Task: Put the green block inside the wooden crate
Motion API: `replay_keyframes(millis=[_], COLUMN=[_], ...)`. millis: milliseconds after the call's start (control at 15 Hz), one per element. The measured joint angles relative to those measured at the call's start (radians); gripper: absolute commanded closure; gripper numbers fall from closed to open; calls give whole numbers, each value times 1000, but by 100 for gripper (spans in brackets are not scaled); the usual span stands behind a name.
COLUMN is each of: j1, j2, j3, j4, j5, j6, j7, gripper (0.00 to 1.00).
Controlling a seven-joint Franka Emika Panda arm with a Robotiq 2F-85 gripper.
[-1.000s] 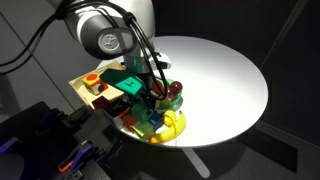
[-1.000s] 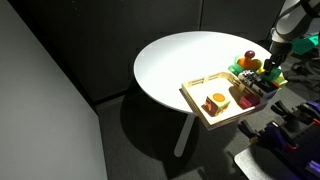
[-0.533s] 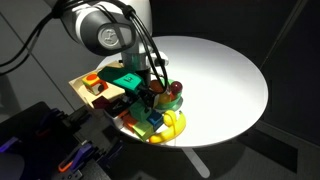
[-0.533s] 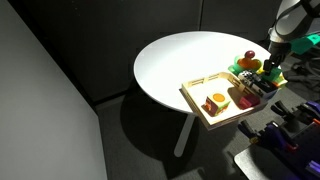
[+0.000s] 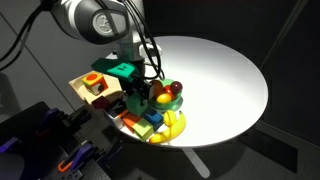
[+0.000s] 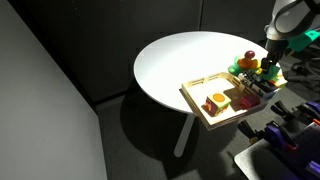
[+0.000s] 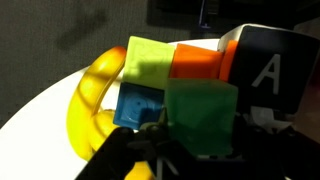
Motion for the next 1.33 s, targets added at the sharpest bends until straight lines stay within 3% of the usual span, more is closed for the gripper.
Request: replay_keyframes(millis=[1333], j1=[61], j2=[-84], j3=[82], j4=[-44], j5=[-42], j6=[-59], j7=[98], gripper=[72])
